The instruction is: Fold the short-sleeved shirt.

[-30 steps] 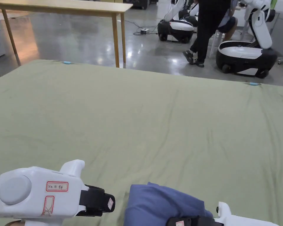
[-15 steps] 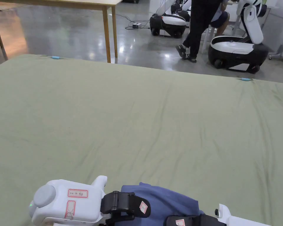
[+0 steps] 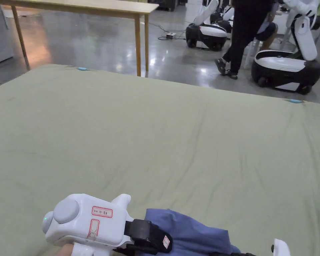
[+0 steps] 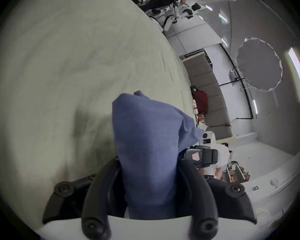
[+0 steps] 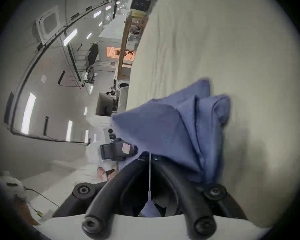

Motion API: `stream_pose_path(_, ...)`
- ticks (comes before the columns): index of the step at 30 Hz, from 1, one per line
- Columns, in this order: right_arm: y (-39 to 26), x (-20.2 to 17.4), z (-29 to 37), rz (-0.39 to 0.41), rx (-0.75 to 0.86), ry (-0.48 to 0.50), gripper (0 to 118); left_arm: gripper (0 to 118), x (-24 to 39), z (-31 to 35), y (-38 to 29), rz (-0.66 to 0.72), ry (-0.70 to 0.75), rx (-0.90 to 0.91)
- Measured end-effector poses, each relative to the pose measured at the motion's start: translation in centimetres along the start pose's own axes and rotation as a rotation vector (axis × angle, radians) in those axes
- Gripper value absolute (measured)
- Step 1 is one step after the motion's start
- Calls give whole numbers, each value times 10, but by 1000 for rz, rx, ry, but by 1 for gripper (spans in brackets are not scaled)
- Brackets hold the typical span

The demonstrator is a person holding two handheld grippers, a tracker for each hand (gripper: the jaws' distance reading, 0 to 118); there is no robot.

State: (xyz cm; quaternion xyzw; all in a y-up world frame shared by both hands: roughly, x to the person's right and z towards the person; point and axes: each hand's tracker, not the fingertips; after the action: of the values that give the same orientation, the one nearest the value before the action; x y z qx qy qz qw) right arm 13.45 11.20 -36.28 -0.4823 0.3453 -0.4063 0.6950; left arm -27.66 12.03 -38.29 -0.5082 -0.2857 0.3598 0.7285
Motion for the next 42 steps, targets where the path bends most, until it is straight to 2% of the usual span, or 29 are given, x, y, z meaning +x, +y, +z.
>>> stream_pose_path(2, -5, -23, 11, 113, 42, -81, 2, 38, -4, 23, 4, -20, 32, 9)
stream_pose_path(6, -21, -58, 28, 262, 147, -201, 2, 38, -27, 104, 24, -35, 145, 76)
stream_pose_path(9, -28, -72, 35, 344, 206, -286, 2, 38, -54, 171, 51, -49, 242, 116)
stream_pose_path(12, -29, -77, 40, 358, 216, -318, 2, 38, -81, 229, 80, -28, 331, 117)
stream_pose_path(15, -26, -76, 44, 346, 231, -334, 2, 38, -114, 266, 107, 13, 348, 87)
stream_pose_path(18, -23, -74, 46, 330, 256, -370, 2, 38, -137, 282, 120, 49, 384, 78)
stream_pose_path(20, -21, -72, 48, 309, 267, -371, 2, 38, -148, 286, 124, 95, 344, 86)
stream_pose_path(23, -16, -68, 49, 298, 266, -362, 2, 38, -153, 287, 124, 89, 356, 80)
stream_pose_path(24, -14, -68, 47, 297, 263, -369, 2, 59, -154, 287, 123, 89, 351, 83)
stream_pose_path(25, -12, -67, 47, 301, 262, -376, 2, 91, -153, 288, 123, 89, 370, 95)
stream_pose_path(26, -10, -67, 46, 302, 262, -378, 2, 118, -153, 290, 122, 79, 400, 113)
stream_pose_path(30, -4, -64, 49, 309, 265, -352, 2, 116, -141, 309, 121, 113, 390, 211)
stream_pose_path(32, -1, -67, 50, 319, 266, -344, 2, 116, -141, 326, 123, 53, 476, 241)
stream_pose_path(33, -1, -71, 51, 329, 268, -344, 2, 113, -133, 328, 123, 18, 528, 241)
stream_pose_path(34, 0, -74, 52, 345, 271, -345, 2, 105, -125, 329, 121, -6, 567, 248)
stream_pose_path(35, 0, -76, 53, 358, 274, -346, 2, 87, -103, 324, 109, -29, 572, 268)
stream_pose_path(36, 1, -80, 54, 374, 280, -349, 2, 44, -89, 323, 106, -41, 579, 302)
stream_pose_path(37, 1, -84, 55, 390, 291, -354, 2, 11, -76, 321, 103, -57, 597, 326)
stream_pose_path(39, 2, -94, 58, 455, 337, -394, 2, 7, -44, 307, 96, -191, 673, 378)
stream_pose_path(42, -1, -118, 60, 593, 429, -541, 2, 7, 9, 273, 82, -293, 590, 431)
